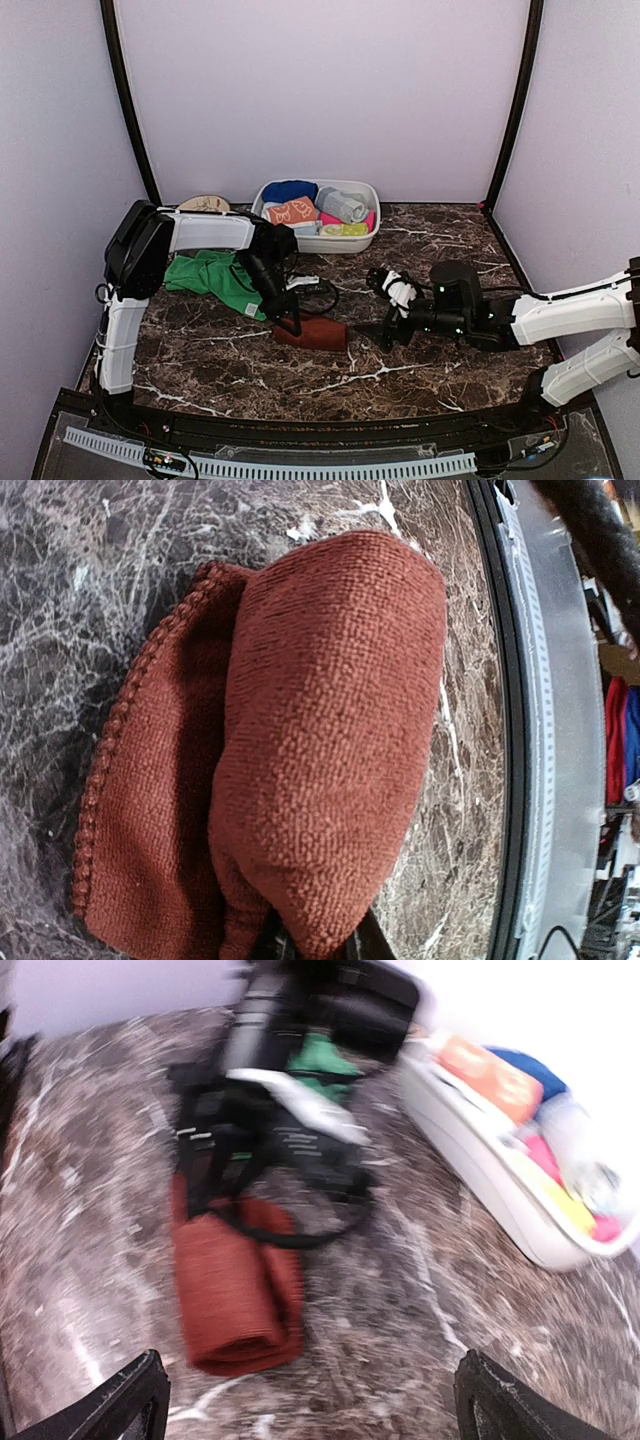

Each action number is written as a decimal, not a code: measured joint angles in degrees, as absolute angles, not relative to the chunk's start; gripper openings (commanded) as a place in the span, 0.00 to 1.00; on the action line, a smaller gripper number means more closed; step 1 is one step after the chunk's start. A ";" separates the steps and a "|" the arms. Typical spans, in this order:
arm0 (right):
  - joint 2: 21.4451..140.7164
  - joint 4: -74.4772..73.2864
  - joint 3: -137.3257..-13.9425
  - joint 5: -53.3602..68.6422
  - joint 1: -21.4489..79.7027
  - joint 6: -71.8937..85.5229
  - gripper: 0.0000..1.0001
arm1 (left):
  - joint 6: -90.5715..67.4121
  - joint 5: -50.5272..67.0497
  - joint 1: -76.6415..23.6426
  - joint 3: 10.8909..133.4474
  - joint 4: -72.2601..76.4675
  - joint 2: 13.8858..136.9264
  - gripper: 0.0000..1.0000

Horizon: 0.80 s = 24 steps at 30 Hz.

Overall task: Roll the towels
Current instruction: Roll the towel at the center of the board.

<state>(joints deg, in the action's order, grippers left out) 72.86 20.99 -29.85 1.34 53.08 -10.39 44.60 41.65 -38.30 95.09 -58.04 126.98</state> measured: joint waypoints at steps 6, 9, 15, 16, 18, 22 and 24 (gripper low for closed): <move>75.50 17.82 -31.68 -4.84 64.16 -21.41 0.84 | 42.54 43.09 -37.63 98.59 -61.76 129.99 0.00; 80.27 17.37 -35.18 -7.16 66.92 -26.11 0.76 | 41.43 43.03 -37.60 99.31 -62.41 130.45 0.00; 95.61 16.67 -43.62 -9.58 68.95 -33.23 0.65 | 40.10 42.63 -37.63 100.07 -62.98 130.91 0.00; 97.60 16.86 -44.88 -10.04 68.93 -34.28 0.62 | 39.99 42.61 -37.63 100.16 -63.07 130.98 0.00; 100.73 17.17 -46.83 -10.37 68.42 -35.62 0.59 | 39.88 42.61 -37.60 100.20 -63.11 131.04 0.00; 104.95 17.76 -49.41 -10.31 67.07 -36.38 0.50 | 39.83 42.57 -37.60 100.25 -63.11 131.04 0.18; 105.89 18.09 -50.04 -10.09 66.26 -36.12 0.43 | 39.83 42.57 -37.50 100.07 -62.81 131.04 0.26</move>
